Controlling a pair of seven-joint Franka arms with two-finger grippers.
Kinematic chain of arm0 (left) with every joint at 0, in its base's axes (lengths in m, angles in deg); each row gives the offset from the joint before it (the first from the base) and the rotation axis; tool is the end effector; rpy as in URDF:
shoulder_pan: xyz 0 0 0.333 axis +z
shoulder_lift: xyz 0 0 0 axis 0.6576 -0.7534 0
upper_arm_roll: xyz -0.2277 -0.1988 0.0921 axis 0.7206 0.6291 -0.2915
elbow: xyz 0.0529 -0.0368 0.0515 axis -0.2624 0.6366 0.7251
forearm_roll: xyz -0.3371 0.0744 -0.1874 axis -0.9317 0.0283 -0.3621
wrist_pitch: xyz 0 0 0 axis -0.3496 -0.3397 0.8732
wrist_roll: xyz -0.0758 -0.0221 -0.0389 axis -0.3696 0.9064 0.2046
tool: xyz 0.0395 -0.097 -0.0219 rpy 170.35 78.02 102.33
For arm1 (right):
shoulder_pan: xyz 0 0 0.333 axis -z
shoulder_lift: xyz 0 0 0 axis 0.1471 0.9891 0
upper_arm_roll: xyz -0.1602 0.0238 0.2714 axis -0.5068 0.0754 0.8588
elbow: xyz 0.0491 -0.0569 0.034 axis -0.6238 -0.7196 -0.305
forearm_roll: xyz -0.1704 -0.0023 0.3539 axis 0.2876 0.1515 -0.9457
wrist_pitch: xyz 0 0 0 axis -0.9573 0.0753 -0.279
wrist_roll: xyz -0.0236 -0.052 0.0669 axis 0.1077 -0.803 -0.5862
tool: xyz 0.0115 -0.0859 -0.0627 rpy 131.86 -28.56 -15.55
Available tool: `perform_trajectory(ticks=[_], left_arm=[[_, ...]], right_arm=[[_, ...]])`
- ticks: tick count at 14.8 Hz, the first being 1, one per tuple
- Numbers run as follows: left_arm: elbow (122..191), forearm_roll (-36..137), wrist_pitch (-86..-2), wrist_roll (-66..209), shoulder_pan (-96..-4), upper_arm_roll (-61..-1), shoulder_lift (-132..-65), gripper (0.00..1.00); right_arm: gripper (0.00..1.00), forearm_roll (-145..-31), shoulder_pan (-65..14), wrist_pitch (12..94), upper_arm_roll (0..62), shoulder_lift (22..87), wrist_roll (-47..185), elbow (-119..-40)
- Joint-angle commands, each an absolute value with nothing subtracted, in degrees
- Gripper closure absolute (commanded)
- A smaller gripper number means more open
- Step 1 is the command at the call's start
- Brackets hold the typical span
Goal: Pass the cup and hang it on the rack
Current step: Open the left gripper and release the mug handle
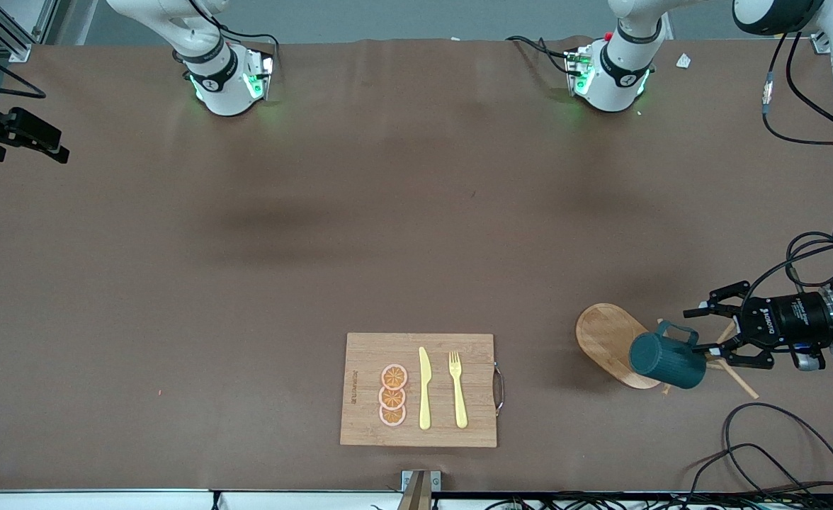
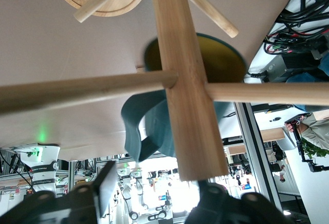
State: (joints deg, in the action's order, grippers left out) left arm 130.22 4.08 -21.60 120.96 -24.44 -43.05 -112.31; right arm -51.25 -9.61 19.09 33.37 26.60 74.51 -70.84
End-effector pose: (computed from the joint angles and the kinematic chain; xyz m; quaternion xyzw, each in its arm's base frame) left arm 0.7175 0.0688 0.3715 0.6558 0.5636 -0.3131 0.3928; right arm 0.5152 -0.0190 0.6541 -0.9992 0.0218 0.0348 0.0038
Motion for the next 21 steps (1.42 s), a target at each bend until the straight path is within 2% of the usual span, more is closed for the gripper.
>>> perform_trajectory(ticks=[1, 7, 14, 18, 21], left_arm=[[130.0, 3.2, -20.7, 121.3, -24.3, -42.6, -110.3, 0.00], [130.0, 12.2, -20.2, 122.6, -29.2, -41.7, -102.8, 0.00], [130.1, 39.1, -19.4, 120.5, -42.1, -41.4, -94.2, 0.00], [130.2, 56.1, -18.2, 114.2, -43.9, -36.5, -90.6, 0.00], [130.1, 64.1, -14.0, 109.4, -43.5, -33.8, -88.5, 0.00]], right_arm=[[0.00, -50.7, -9.1, 19.3, 33.7, 24.8, 73.9, -72.7], [0.00, -50.7, -9.2, 19.3, 33.7, 24.8, 73.9, -72.7], [0.00, -50.7, -9.3, 19.6, 33.8, 24.8, 74.0, -72.7], [0.00, -50.7, -9.1, 19.6, 33.7, 24.8, 74.0, -72.7], [0.00, -50.7, -9.2, 19.6, 33.7, 24.8, 74.0, -72.7]])
